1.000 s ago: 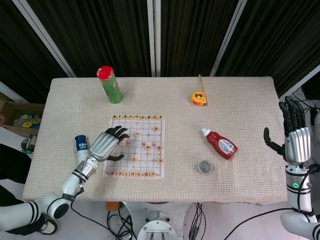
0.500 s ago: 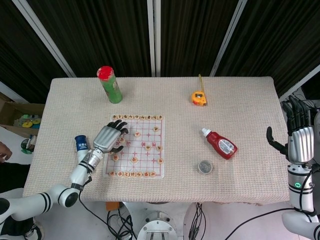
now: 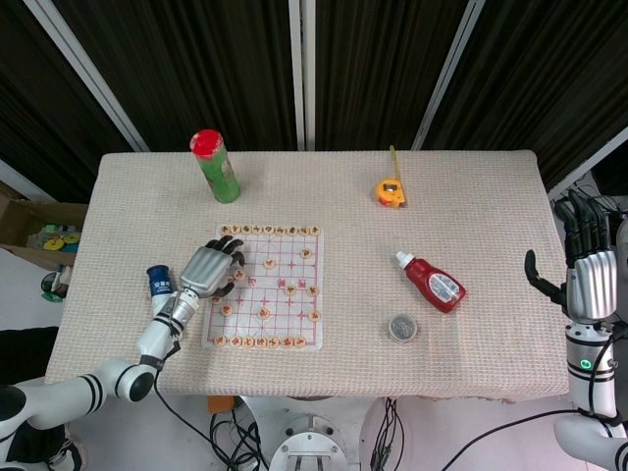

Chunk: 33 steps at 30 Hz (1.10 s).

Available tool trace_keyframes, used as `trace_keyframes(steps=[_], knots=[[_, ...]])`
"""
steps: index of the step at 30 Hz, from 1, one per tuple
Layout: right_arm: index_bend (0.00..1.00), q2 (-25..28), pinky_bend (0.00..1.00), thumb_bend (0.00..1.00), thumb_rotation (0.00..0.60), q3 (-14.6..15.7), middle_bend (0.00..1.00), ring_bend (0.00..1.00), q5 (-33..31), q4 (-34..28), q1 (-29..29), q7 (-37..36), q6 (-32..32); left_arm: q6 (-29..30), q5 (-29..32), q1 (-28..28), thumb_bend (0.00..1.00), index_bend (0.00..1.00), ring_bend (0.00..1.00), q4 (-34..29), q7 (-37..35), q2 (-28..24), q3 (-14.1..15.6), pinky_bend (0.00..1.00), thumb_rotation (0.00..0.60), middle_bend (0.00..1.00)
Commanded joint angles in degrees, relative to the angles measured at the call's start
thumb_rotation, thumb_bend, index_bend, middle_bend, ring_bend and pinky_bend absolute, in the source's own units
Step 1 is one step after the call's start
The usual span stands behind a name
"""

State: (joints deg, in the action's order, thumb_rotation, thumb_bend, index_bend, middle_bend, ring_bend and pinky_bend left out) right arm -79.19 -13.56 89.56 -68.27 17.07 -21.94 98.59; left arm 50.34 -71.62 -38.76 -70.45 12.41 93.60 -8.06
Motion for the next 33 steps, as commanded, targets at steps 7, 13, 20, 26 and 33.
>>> trace_keyframes(steps=[7, 13, 20, 26, 33], knots=[[0.0, -0.21, 0.0, 0.43, 0.6, 0.15, 0.0, 0.0, -0.74, 1.68, -0.23, -0.48, -0.8, -0.77, -0.3, -0.69, 0.32, 0.39, 0.08, 2.42, -2.45, 1.05, 0.43, 0.21, 0.597, 0.15], [0.0, -0.58, 0.0, 0.43, 0.6, 0.07, 0.0, 0.0, -1.0, 2.51, -0.29, -1.01, -0.84, -1.28, -0.19, -1.14, 0.33, 0.4, 0.08, 3.55, -2.66, 1.77, 0.71, 0.21, 0.597, 0.15], [0.0, -0.51, 0.0, 0.43, 0.6, -0.05, 0.0, 0.0, -1.25, 2.98, -0.45, -1.6, -0.82, -0.77, -0.31, -1.4, 0.38, 0.43, 0.08, 2.92, -2.86, 1.46, 0.53, 0.21, 0.6, 0.15], [0.0, -0.98, 0.0, 0.43, 0.6, 0.08, 0.0, 0.0, -1.55, 3.94, -0.57, -2.32, -1.13, -0.8, -0.14, -1.42, 0.38, 0.48, 0.08, 2.67, -2.74, 1.45, 0.82, 0.21, 0.6, 0.16], [0.0, -0.94, 0.0, 0.43, 0.6, -0.03, 0.0, 0.0, -1.5, 4.18, -0.61, -2.69, -0.89, -0.84, -0.03, -1.59, 0.38, 0.47, 0.08, 3.33, -2.99, 1.88, 0.91, 0.21, 0.6, 0.16]])
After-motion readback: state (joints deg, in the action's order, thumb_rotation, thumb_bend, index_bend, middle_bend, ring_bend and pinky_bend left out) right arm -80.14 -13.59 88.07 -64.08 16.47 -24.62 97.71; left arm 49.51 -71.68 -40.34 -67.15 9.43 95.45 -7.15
